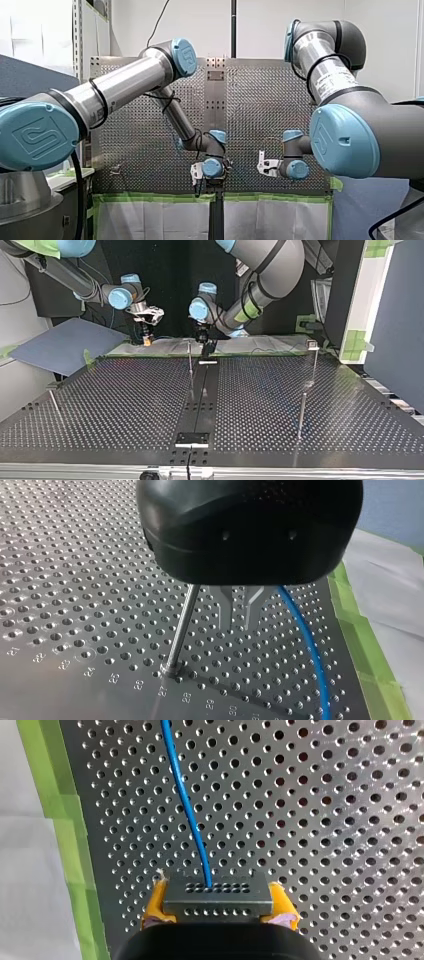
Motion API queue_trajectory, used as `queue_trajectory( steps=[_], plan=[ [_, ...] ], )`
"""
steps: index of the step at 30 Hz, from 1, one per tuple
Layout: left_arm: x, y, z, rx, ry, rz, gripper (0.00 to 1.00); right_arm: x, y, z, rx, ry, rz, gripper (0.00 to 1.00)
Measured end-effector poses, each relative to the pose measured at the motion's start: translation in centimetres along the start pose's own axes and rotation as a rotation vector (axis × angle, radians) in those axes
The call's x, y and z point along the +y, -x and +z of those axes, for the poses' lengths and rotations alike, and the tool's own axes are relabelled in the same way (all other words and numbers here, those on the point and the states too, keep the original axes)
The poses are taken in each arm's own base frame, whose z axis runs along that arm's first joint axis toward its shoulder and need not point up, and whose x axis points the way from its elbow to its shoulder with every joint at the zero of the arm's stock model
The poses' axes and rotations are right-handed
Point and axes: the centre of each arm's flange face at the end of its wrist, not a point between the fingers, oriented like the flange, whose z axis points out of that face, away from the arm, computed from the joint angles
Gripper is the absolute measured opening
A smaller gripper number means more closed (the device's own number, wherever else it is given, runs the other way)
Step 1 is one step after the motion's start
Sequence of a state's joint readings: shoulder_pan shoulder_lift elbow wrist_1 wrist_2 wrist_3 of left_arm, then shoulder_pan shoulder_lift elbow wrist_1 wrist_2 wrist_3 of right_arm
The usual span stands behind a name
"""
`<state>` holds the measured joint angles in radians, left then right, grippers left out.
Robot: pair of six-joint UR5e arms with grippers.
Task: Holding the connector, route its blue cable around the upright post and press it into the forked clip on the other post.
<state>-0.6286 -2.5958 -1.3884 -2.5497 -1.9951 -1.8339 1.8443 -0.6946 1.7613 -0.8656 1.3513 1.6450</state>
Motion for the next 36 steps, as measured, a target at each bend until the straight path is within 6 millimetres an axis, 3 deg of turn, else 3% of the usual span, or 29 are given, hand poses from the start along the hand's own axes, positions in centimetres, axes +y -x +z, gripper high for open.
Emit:
queue_trajectory(
  steps=[14, 23, 32, 36],
  plan=[
    [0.7, 0.4, 0.8, -0.001, -0.008, -0.007, 0.15, 0.6, -0.5, 1.1, -0.002, 0.036, -0.015, 0.0],
    [0.9, 0.5, 1.0, 0.003, -0.013, -0.009, 0.15, 0.7, 1.9, 2.0, -0.065, 0.037, -0.04, 0.0],
    [1.2, 0.5, 1.2, 0.006, -0.01, -0.022, 0.15, 0.9, 1.7, 2.7, -0.078, 0.041, -0.043, 0.0],
    [1.5, -0.5, 1.4, 0.026, -0.009, -0.026, 0.18, 1.1, 1.6, 2.8, -0.07, 0.043, -0.044, 0.0]
  ],
)
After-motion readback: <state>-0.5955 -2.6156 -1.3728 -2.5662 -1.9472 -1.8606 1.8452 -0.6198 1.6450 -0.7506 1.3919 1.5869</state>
